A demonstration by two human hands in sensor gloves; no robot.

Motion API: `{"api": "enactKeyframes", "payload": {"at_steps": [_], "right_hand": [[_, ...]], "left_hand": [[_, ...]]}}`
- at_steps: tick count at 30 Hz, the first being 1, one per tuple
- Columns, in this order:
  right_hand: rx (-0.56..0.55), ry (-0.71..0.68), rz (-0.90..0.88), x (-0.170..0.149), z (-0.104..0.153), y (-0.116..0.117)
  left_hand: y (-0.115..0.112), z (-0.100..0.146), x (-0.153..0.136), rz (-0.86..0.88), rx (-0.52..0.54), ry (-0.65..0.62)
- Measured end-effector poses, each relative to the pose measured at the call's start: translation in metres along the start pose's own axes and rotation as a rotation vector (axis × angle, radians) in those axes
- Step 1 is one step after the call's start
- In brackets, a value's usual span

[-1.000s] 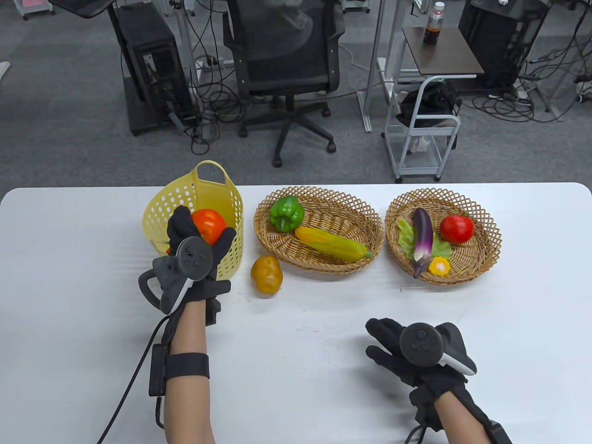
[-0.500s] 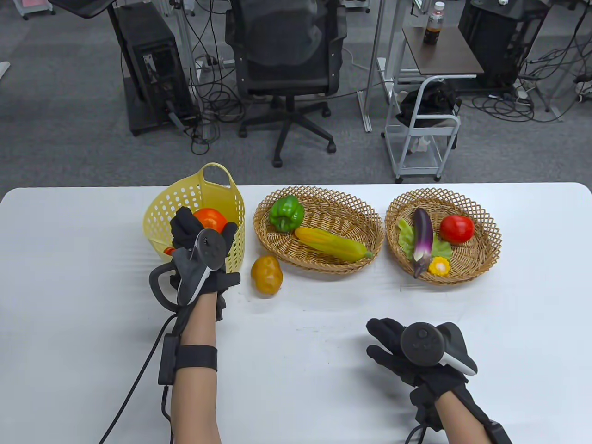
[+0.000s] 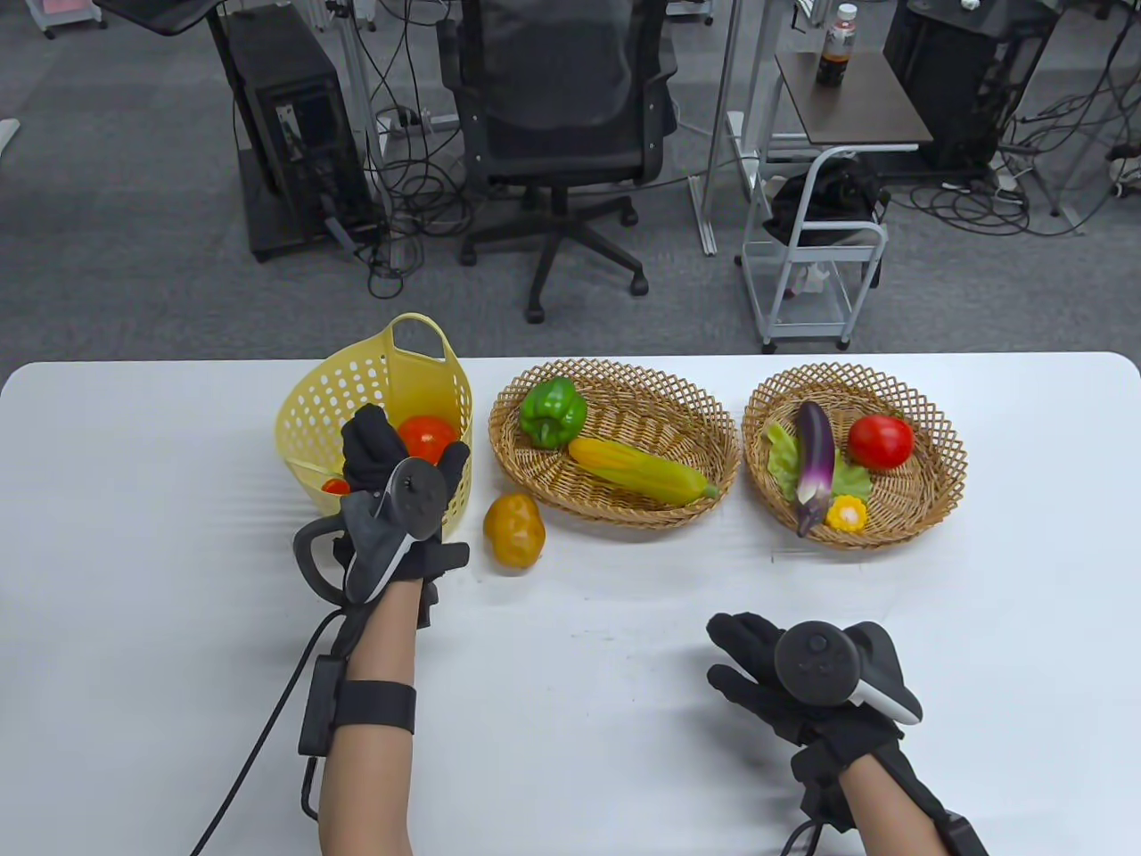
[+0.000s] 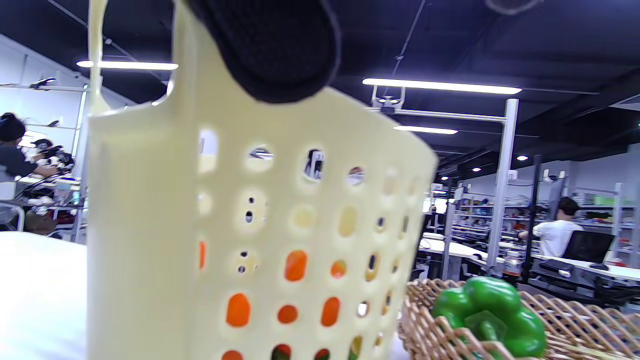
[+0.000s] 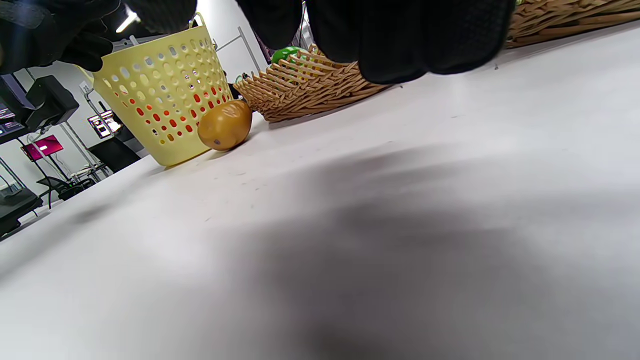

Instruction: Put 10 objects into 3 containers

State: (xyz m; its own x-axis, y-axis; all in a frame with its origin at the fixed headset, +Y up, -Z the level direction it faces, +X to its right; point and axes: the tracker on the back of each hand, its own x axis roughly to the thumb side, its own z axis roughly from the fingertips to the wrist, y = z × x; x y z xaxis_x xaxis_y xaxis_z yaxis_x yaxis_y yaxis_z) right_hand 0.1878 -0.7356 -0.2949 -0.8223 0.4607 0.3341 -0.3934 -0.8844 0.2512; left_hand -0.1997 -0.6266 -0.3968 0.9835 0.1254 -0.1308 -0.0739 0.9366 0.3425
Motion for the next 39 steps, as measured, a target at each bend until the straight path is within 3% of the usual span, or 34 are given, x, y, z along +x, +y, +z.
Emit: {"api": "enactKeyframes", "payload": {"at_steps": [6, 9, 15, 18, 23, 39], "right_hand": [[-0.005, -0.005, -0.003, -0.001, 0.000, 0.000], [-0.008, -0.005, -0.002, -0.001, 0.001, 0.000], [-0.021, -0.016, -0.012, 0.000, 0.002, -0.002], [-0.022, -0.021, -0.011, 0.000, 0.002, -0.002], [-0.027, -0.030, -0.015, 0.000, 0.003, -0.002], [-0.009, -0.036, -0.006, 0.002, 0.003, -0.001]], "left_hand": [[0.003, 0.029, 0.026, 0.015, -0.013, -0.168], [-0.009, 0.037, 0.040, 0.085, -0.192, -0.212], [-0.046, 0.036, 0.057, 0.053, -0.407, -0.182], [-0.065, 0.033, 0.060, 0.034, -0.462, -0.145], [-0.090, 0.029, 0.061, -0.029, -0.513, -0.093], [-0.134, 0.019, 0.063, -0.106, -0.606, -0.029]]}}
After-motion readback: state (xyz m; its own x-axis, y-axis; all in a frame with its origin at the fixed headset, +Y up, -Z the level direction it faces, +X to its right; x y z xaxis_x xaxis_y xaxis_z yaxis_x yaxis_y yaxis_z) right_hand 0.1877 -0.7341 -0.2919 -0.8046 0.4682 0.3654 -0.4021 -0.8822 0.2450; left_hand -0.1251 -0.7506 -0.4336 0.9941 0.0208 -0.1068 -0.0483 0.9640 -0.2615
